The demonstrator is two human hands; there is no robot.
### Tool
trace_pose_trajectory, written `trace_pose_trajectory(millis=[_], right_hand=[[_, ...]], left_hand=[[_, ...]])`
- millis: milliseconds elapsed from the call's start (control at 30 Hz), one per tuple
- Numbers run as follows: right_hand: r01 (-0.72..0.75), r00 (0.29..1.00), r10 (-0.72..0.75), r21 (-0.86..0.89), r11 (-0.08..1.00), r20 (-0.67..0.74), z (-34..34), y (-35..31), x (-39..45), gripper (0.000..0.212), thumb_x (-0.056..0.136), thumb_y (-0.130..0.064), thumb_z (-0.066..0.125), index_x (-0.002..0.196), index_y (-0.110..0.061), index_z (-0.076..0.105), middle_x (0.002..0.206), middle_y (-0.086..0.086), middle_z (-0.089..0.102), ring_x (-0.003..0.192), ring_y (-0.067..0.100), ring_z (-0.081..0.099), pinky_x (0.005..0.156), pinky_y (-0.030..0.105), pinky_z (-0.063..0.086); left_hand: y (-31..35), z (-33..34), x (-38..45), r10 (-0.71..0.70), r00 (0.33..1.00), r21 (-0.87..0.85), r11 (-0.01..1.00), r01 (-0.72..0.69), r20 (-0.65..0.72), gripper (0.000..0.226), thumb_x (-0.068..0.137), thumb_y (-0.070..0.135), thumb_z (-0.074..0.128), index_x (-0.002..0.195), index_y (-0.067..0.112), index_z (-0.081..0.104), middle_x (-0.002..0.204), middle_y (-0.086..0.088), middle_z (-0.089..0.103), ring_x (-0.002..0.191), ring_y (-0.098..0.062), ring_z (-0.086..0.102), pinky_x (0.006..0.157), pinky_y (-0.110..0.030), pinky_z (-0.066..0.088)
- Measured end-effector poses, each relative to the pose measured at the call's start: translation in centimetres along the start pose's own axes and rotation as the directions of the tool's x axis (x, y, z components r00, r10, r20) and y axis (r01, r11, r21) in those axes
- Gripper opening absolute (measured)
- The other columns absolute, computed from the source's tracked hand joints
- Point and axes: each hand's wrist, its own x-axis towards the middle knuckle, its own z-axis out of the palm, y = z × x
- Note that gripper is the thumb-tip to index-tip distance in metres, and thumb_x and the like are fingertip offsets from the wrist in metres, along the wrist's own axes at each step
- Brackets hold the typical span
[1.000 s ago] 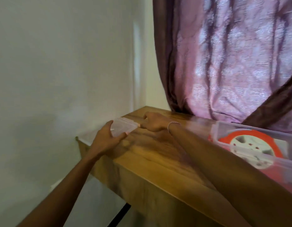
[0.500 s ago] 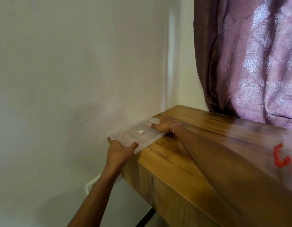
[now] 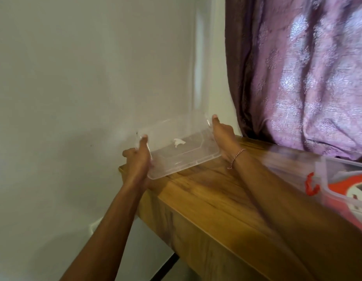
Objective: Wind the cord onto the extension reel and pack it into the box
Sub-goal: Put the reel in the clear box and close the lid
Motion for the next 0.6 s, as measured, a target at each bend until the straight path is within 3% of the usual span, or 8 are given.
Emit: trace_pose_trajectory(millis=[100,200,300,400,433,500,567,600], right_hand=[[-0.033,0.995,0.052,0.219,0.975,-0.084,-2.8,-1.7,-1.5,0.07,0.096,-0.065,0.022,0.079,-0.018,0.071,0.084,0.002,0.065,0.077,0.017,0.059,0.074,0.032,0.047],[-0.058,0.989,0.108,0.415,0.908,-0.096,-6.4,-3.7,-3.5,0.064,0.095,-0.065,0.028,0.08,-0.016,0.066,0.08,0.003,0.064,0.075,0.018,0.059,0.075,0.034,0.05],[-0.014,0.996,0.063,0.548,0.836,-0.07,-10.4,-5.3,-6.5,0.041,0.093,-0.049,0.045,0.093,-0.015,0.069,0.081,0.003,0.067,0.073,0.017,0.063,0.063,0.03,0.051],[0.051,0.996,0.007,0.654,0.755,-0.085,-14.1,-6.0,-8.9,0.031,0.086,-0.023,0.051,0.065,-0.018,0.074,0.07,0.001,0.068,0.059,0.014,0.065,0.05,0.023,0.049],[0.06,0.996,0.004,0.691,0.72,-0.091,-15.6,-6.3,-9.6,0.031,0.087,-0.013,0.051,0.063,-0.016,0.071,0.069,0.002,0.064,0.056,0.013,0.062,0.045,0.021,0.047],[0.081,0.988,0.032,0.685,0.724,-0.15,-18.8,-6.8,-10.9,0.021,0.089,0.004,0.051,0.086,-0.011,0.066,0.081,0.006,0.057,0.067,0.013,0.058,0.042,0.017,0.044],[0.096,0.98,0.023,0.576,0.812,-0.196,-22.2,-6.6,-12.2,0.038,0.085,0.014,0.056,0.112,-0.011,0.056,0.09,0.013,0.059,0.074,0.018,0.06,0.046,0.02,0.05],[0.081,0.975,0.04,0.515,0.854,-0.22,-23.7,-6.1,-12.8,0.045,0.08,0.017,0.06,0.115,-0.011,0.056,0.091,0.016,0.062,0.072,0.021,0.063,0.047,0.027,0.053]], left_hand=[[1.9,1.4,0.1,-0.045,0.993,-0.341,0.937,0.08,0.11,0.064,0.104,0.059,0.04,0.131,0.006,0.061,0.095,-0.012,0.075,0.074,-0.021,0.07,0.062,-0.031,0.058],[4.3,2.8,-0.5,-0.044,0.967,-0.491,0.855,0.167,0.252,0.07,0.101,0.069,0.03,0.116,0.012,0.067,0.071,-0.007,0.073,0.072,-0.024,0.066,0.058,-0.028,0.052],[6.6,4.8,-1.4,-0.027,0.915,-0.567,0.778,0.272,0.402,0.077,0.098,0.076,0.029,0.121,0.013,0.067,0.09,-0.011,0.075,0.083,-0.027,0.068,0.075,-0.036,0.057],[8.2,7.0,-2.4,-0.019,0.865,-0.621,0.688,0.375,0.502,0.079,0.095,0.074,0.046,0.139,0.009,0.057,0.091,-0.004,0.064,0.083,-0.02,0.066,0.098,-0.044,0.056],[8.4,7.9,-2.8,-0.01,0.835,-0.62,0.666,0.416,0.55,0.088,0.094,0.077,0.046,0.147,0.008,0.049,0.091,-0.004,0.059,0.091,-0.02,0.063,0.112,-0.047,0.048],[8.7,9.5,-3.8,0.041,0.765,-0.602,0.645,0.471,0.643,0.107,0.09,0.086,0.035,0.158,0.003,0.032,0.117,-0.009,0.06,0.122,-0.026,0.054,0.126,-0.057,0.024],[9.4,11.1,-5.6,0.071,0.681,-0.541,0.669,0.51,0.729,0.112,0.088,0.089,0.031,0.15,-0.004,0.041,0.146,-0.025,0.052,0.142,-0.042,0.047,0.124,-0.06,0.026],[9.8,12.0,-6.8,0.075,0.639,-0.498,0.698,0.515,0.766,0.107,0.09,0.086,0.035,0.143,-0.007,0.048,0.147,-0.029,0.051,0.141,-0.047,0.047,0.122,-0.059,0.032]])
